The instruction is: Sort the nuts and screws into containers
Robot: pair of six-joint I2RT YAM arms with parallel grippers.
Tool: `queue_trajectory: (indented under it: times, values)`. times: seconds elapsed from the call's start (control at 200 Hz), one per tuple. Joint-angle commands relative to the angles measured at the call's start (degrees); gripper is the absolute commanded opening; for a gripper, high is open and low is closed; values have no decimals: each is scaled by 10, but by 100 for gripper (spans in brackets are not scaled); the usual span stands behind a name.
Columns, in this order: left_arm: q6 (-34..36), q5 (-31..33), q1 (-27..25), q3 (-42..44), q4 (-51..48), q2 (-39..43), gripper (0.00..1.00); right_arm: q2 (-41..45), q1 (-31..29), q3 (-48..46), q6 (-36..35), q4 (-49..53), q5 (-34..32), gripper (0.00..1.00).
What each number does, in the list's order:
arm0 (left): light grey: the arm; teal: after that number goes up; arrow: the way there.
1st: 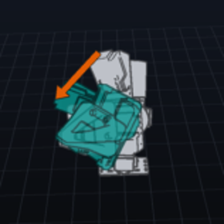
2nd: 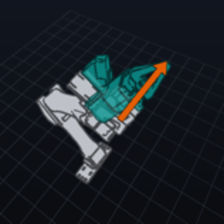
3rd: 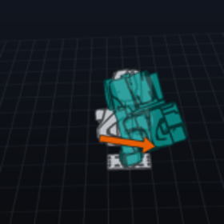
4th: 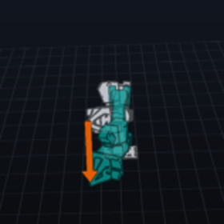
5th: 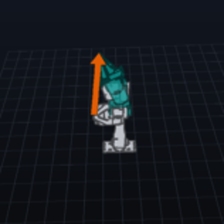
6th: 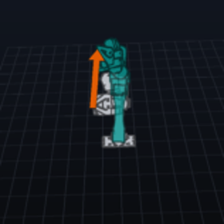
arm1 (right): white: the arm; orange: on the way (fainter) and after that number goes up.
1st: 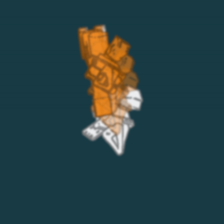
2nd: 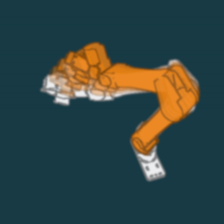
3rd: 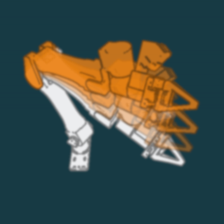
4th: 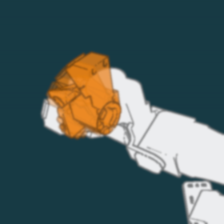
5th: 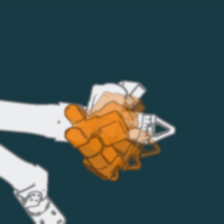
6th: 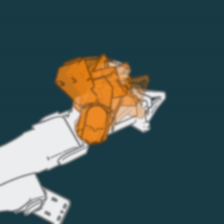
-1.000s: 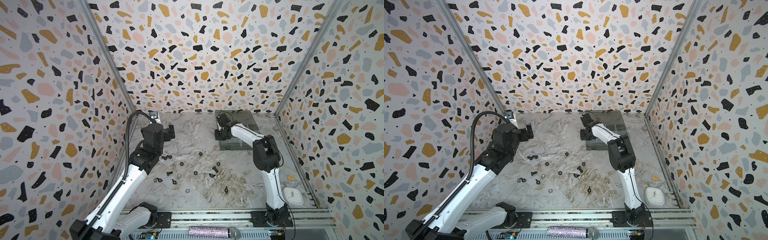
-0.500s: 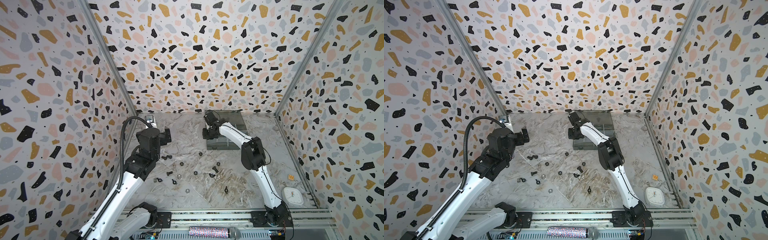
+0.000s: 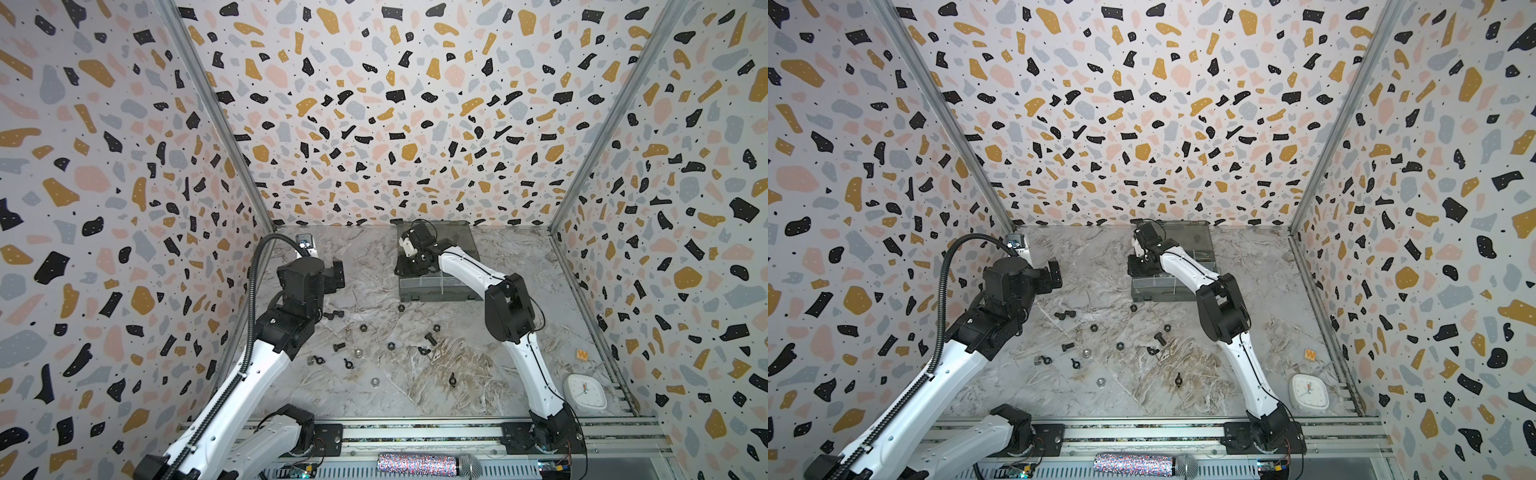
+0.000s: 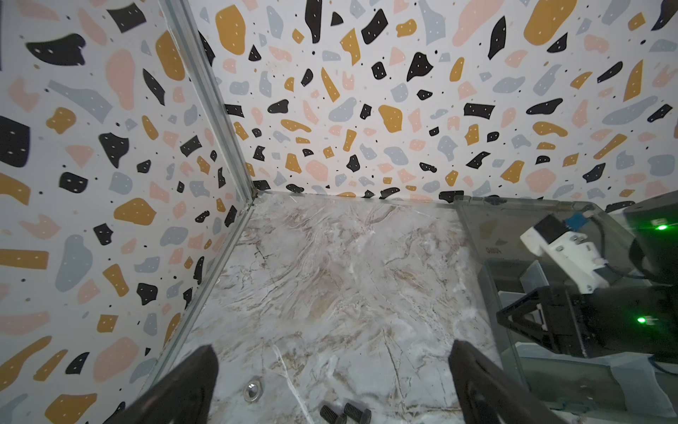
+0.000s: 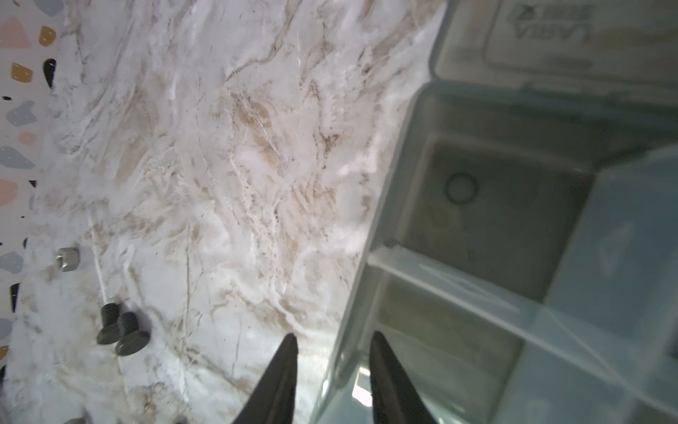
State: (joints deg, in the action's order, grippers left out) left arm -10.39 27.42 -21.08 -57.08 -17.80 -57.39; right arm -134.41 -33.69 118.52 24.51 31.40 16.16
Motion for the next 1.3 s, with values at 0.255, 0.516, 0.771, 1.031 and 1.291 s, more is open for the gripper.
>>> queue_trajectory:
  times: [0.255,0.516,0.771,1.031,1.291]
  values:
    - [-51,-159,-4,-132,-17,-162,100,333,45,-304,-87,-33,-77,43]
    - [-46,-169,-65,-182,-33,-240,100,456,50,-511,-71,-36,-75,43]
    - [-47,-160,-90,-187,-44,-249,100,504,35,-604,-58,-33,-68,43]
    - [-46,-135,-91,-131,-61,-192,100,482,-11,-633,-48,-34,-70,42]
    - [-43,-119,-91,-92,-83,-147,100,418,-44,-591,-48,-28,-71,38]
